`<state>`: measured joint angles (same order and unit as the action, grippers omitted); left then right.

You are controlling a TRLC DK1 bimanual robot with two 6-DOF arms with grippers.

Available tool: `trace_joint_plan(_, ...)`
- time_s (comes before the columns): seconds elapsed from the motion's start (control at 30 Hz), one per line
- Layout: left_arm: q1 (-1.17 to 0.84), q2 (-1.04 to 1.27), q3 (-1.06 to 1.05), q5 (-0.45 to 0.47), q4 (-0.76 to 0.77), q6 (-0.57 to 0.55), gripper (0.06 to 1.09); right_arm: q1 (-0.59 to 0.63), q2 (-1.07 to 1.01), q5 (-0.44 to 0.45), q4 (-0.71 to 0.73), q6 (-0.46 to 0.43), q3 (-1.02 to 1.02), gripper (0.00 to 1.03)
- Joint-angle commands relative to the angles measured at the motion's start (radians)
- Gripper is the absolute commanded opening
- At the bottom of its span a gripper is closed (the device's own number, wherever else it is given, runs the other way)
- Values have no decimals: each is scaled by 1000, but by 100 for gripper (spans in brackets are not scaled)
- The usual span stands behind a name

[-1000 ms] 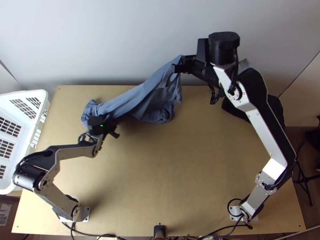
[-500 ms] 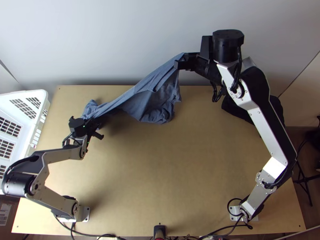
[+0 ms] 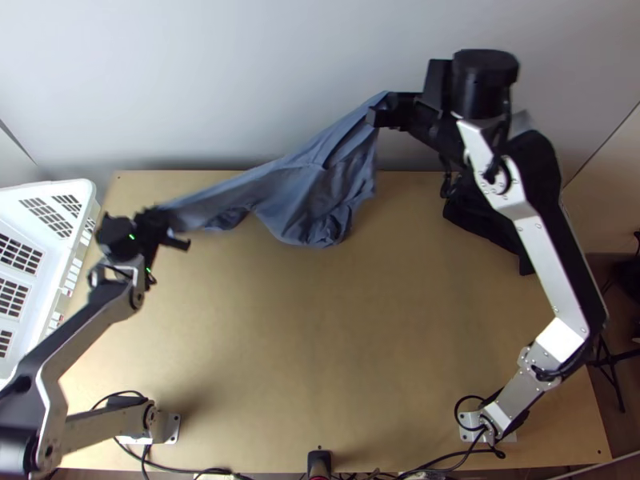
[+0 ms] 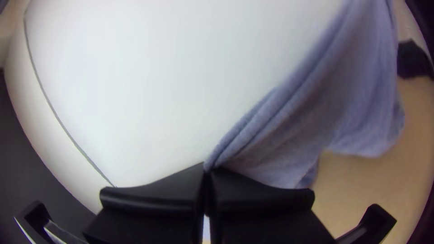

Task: Fold the t-shirt

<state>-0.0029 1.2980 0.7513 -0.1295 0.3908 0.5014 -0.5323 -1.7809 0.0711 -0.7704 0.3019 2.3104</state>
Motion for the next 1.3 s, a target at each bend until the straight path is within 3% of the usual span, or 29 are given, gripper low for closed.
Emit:
trace_joint_plan(0.0,-9,-137,278,33,-230,-337,10,11,80,-16,-13,-3,3,3)
trace_joint_plan(0.13,-8,-138,431,44,-328,-563,10,11,120,-22,-1,-3,17,3)
trace_joint_plan(0.27,-63,-152,485,51,-395,-655,10,11,129,-21,29,-3,50,3)
trace_joint_plan(0.47,-180,-201,526,73,-487,-675,10,43,143,-22,51,-10,61,3)
trace_joint_plan(0.9,-192,-298,617,71,-471,-689,10,135,376,-73,11,13,49,3)
trace_joint_plan(1.27,-206,-430,629,4,-334,-699,10,310,557,-90,106,62,64,3)
